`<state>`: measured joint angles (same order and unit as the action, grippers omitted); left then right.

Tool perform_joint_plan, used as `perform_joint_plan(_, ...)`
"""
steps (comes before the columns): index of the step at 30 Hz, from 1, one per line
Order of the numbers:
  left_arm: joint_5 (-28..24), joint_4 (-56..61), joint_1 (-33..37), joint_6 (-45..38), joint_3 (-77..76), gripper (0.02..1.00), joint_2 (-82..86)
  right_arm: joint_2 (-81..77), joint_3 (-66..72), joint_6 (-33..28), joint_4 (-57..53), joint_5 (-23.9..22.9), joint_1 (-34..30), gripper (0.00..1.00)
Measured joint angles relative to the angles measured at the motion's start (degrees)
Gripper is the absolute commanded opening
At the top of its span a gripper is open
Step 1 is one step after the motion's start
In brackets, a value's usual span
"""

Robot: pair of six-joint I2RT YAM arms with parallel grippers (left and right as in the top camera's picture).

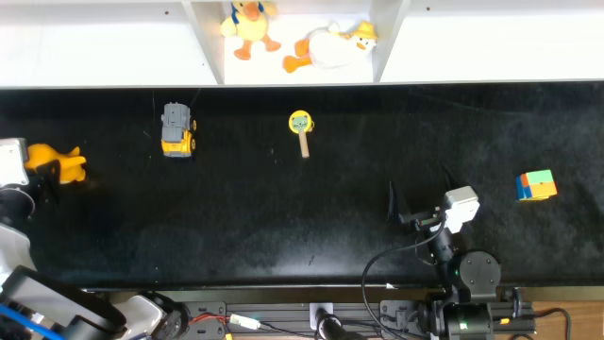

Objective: Store Toys

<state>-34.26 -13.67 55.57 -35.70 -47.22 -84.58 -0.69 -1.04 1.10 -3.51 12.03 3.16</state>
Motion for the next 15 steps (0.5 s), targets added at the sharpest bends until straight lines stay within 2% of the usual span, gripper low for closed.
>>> perform_joint_plan(4,0.0,0.9,0.0,1.27,0.0,0.34,0.0,0.0,0.0,0.02,0.0,0.0,0.0,0.996)
perform_joint_plan(12,-0.04,6.64,0.0,8.79,0.04,0.347,0.02,0.0,0.0,0.04,-0.02,0.0,0.0,0.996)
perform_joint_plan(15,-0.5,5.92,0.0,11.5,-0.02,0.386,0.2,0.0,0.0,0.02,-0.02,0.0,0.0,0.996)
